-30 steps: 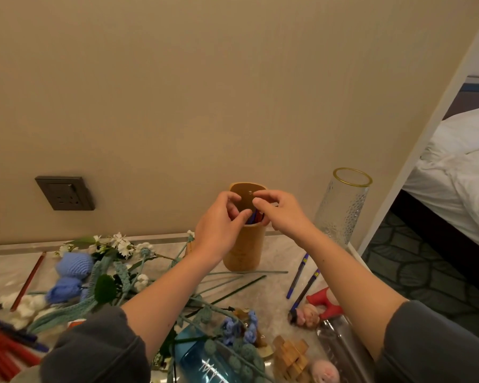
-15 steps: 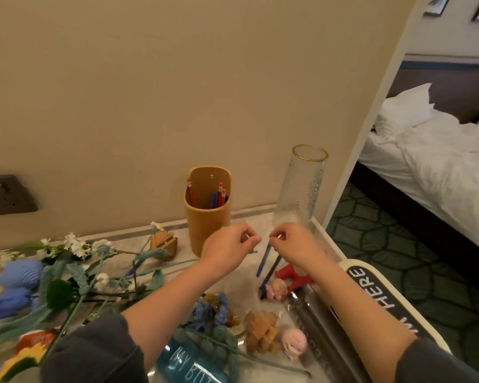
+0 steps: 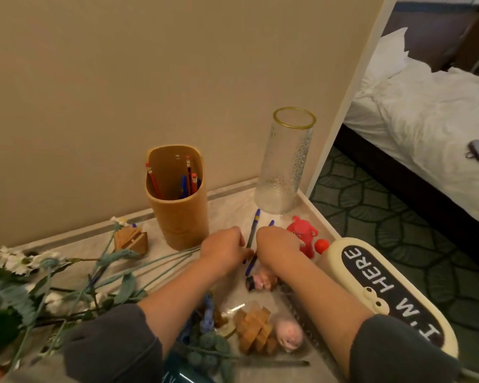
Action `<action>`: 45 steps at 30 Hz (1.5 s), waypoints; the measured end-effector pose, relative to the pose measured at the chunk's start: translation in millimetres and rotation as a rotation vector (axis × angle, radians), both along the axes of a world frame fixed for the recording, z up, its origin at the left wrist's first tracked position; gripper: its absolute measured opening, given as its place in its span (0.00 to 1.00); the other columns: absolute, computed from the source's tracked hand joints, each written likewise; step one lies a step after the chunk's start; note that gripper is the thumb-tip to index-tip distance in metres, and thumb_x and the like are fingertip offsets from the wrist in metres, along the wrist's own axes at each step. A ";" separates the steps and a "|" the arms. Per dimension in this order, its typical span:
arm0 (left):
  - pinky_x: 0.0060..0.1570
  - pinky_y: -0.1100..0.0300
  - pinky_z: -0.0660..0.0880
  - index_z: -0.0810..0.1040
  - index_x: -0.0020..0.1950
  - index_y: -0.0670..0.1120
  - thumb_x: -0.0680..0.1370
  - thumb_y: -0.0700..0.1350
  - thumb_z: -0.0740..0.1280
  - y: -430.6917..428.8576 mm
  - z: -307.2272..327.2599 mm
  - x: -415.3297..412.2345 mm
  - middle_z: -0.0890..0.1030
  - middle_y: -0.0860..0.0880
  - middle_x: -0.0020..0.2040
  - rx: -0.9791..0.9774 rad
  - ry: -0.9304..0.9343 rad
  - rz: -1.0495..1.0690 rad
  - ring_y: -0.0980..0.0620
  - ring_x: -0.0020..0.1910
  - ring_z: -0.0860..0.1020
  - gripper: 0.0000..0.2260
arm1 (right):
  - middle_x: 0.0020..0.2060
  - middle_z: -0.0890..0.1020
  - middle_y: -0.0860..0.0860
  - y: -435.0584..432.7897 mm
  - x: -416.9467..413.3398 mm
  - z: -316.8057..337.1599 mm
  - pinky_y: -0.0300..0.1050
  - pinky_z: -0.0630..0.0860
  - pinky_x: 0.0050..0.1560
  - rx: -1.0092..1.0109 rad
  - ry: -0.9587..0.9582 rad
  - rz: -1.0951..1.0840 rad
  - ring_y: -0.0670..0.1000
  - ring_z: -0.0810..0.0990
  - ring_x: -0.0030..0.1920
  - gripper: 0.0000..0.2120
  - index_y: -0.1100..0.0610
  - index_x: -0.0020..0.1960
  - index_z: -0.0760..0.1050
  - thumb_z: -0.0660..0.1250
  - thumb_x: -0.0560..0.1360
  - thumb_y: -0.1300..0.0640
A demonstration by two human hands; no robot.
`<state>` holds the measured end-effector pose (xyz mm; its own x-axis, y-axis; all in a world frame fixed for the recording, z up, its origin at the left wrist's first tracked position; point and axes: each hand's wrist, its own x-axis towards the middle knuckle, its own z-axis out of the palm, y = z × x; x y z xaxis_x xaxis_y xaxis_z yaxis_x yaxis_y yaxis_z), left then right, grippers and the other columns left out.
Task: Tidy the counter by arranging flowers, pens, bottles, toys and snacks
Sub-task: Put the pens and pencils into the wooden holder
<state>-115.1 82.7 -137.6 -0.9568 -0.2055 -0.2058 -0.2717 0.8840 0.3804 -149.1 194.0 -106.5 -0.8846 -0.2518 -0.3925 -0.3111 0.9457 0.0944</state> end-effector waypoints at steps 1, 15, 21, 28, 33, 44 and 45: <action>0.35 0.58 0.71 0.73 0.47 0.54 0.72 0.59 0.69 -0.8 -2.0 -0.2 0.78 0.54 0.42 0.002 0.000 0.004 0.53 0.42 0.76 0.11 | 0.64 0.76 0.58 -2.0 -1.1 -2.9 0.61 0.72 0.59 0.029 -0.006 0.015 0.62 0.75 0.64 0.17 0.59 0.66 0.73 0.62 0.77 0.65; 0.34 0.57 0.71 0.75 0.41 0.48 0.75 0.54 0.63 -9.3 1.7 7.4 0.78 0.49 0.37 0.054 -0.223 -0.028 0.49 0.38 0.78 0.10 | 0.49 0.81 0.53 -10.8 -3.5 -10.6 0.47 0.68 0.41 -0.130 0.016 -0.049 0.55 0.80 0.51 0.05 0.54 0.45 0.72 0.60 0.77 0.54; 0.35 0.56 0.70 0.72 0.50 0.47 0.76 0.55 0.61 -12.0 3.0 18.6 0.76 0.49 0.40 0.129 -0.184 0.018 0.48 0.40 0.76 0.12 | 0.44 0.79 0.52 -8.9 -2.7 -8.4 0.45 0.68 0.39 -0.273 0.002 -0.099 0.55 0.79 0.47 0.07 0.55 0.43 0.69 0.60 0.76 0.51; 0.40 0.46 0.80 0.71 0.51 0.48 0.79 0.50 0.56 -13.4 41.6 32.3 0.81 0.47 0.39 0.313 0.059 0.003 0.47 0.35 0.81 0.08 | 0.28 0.78 0.53 -16.6 1.6 28.2 0.39 0.68 0.23 -0.884 -0.107 -0.122 0.48 0.73 0.21 0.10 0.56 0.38 0.68 0.57 0.77 0.55; 0.34 0.53 0.76 0.71 0.50 0.54 0.79 0.49 0.55 -23.6 84.0 46.5 0.78 0.53 0.36 0.197 0.341 0.012 0.52 0.35 0.78 0.06 | 0.29 0.78 0.51 -22.8 11.3 65.7 0.36 0.65 0.18 -1.156 -0.078 0.024 0.44 0.73 0.20 0.05 0.52 0.43 0.70 0.57 0.77 0.55; 0.32 0.54 0.69 0.68 0.49 0.54 0.80 0.52 0.53 -81.4 147.7 66.0 0.77 0.53 0.39 -0.086 0.551 -0.018 0.49 0.36 0.76 0.06 | 0.33 0.81 0.50 -65.8 14.3 134.9 0.51 0.78 0.31 -1.245 0.093 0.301 0.51 0.78 0.28 0.03 0.48 0.44 0.73 0.62 0.76 0.52; 0.33 0.54 0.70 0.68 0.49 0.53 0.81 0.52 0.53 -86.6 148.7 64.7 0.78 0.52 0.40 -0.111 0.556 -0.010 0.49 0.37 0.76 0.07 | 0.33 0.81 0.50 -70.0 13.5 137.3 0.53 0.79 0.34 -1.237 0.120 0.317 0.51 0.78 0.29 0.03 0.49 0.44 0.74 0.63 0.76 0.52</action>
